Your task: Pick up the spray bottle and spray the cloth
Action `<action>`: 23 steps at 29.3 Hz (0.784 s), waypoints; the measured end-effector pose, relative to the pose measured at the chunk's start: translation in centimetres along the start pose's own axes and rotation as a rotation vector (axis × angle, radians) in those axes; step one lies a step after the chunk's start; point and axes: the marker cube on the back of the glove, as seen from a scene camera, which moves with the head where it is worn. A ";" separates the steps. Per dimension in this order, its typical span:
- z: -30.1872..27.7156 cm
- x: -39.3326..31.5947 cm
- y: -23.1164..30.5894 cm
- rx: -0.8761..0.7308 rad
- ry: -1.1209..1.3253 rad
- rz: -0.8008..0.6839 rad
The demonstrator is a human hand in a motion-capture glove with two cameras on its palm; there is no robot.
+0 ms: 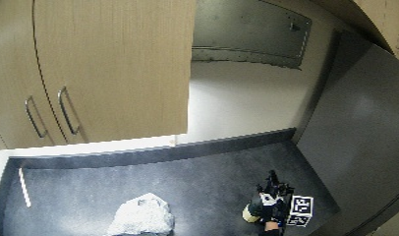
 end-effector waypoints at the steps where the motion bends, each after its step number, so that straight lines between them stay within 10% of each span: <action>1: 0.0 0.0 0.0 -0.001 0.000 -0.002; 23: 0.9 0.4 0.3 -0.012 -0.059 -0.072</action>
